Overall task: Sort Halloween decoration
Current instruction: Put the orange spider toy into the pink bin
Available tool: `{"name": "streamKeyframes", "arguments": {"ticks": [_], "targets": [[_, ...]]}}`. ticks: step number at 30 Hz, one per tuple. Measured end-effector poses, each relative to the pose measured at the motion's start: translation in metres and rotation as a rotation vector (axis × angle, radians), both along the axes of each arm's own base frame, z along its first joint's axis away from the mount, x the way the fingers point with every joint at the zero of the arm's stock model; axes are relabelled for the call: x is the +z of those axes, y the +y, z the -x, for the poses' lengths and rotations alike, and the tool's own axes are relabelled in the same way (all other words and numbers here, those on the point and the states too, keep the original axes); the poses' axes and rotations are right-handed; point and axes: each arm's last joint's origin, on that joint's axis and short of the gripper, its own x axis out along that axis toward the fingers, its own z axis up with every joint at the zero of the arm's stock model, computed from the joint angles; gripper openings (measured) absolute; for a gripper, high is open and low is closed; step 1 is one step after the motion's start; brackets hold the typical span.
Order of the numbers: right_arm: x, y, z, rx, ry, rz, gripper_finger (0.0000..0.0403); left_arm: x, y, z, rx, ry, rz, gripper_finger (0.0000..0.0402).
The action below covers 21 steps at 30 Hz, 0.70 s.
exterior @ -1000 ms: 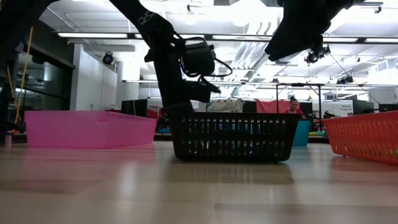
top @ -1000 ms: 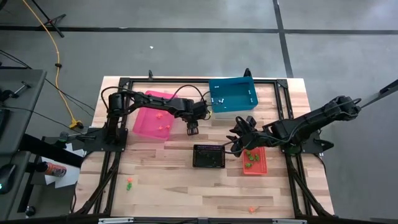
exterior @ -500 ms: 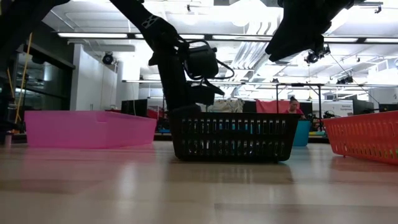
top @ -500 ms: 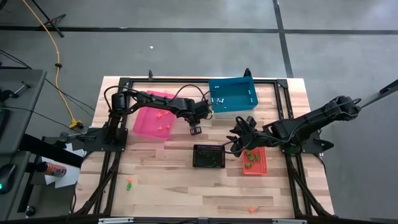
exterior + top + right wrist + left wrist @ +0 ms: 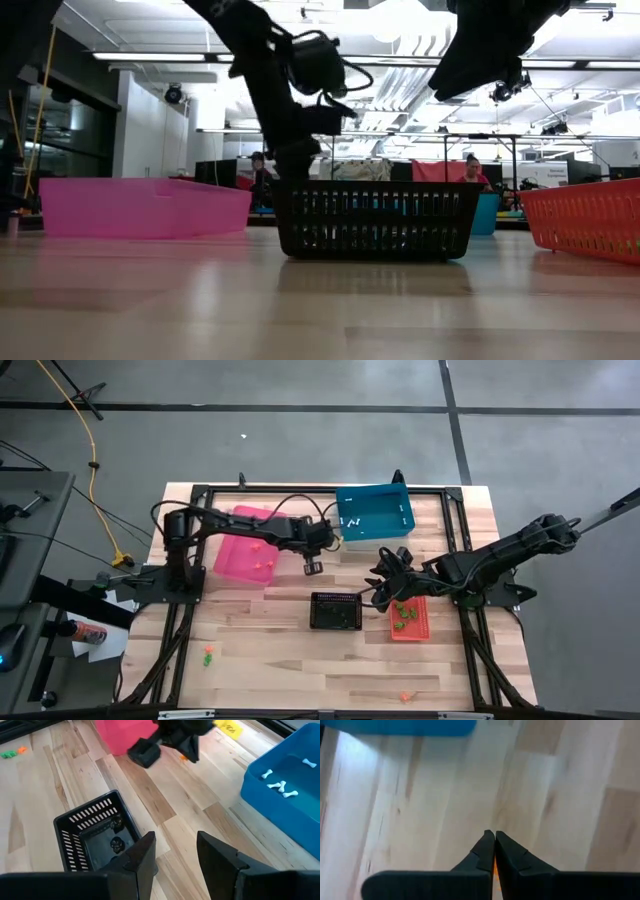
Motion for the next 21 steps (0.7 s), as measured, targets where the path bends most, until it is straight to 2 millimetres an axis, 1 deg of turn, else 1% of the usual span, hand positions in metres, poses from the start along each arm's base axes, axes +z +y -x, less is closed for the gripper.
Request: {"name": "streamKeyframes", "arguments": {"ticks": [2,5,9,12,15,18,21], "targets": [[0.0,0.0,0.0,0.0,0.0,0.0,0.0139,0.007,-0.003,0.001,-0.013,-0.013,-0.007,0.0],[0.0,0.0,0.0,0.0,0.001,0.0,0.0139,0.028,-0.006,0.005,-0.03,-0.066,-0.037,0.0],[0.0,0.0,0.001,0.004,0.009,0.006,0.0139,0.056,-0.013,0.02,-0.019,-0.101,-0.052,0.0],[-0.001,0.0,0.001,0.011,0.018,0.02,0.0139,0.076,-0.023,0.041,-0.038,-0.18,-0.027,0.0],[-0.002,0.0,0.0,0.022,0.033,0.058,0.0139,0.086,-0.036,0.067,-0.043,-0.287,-0.005,0.0],[-0.006,0.0,-0.003,0.022,0.054,0.119,0.0139,0.098,-0.052,0.096,-0.067,-0.467,-0.004,0.0],[-0.012,0.0,-0.008,0.028,0.089,0.203,0.0139,0.104,-0.069,0.124,-0.153,-0.652,-0.008,0.0]]}}
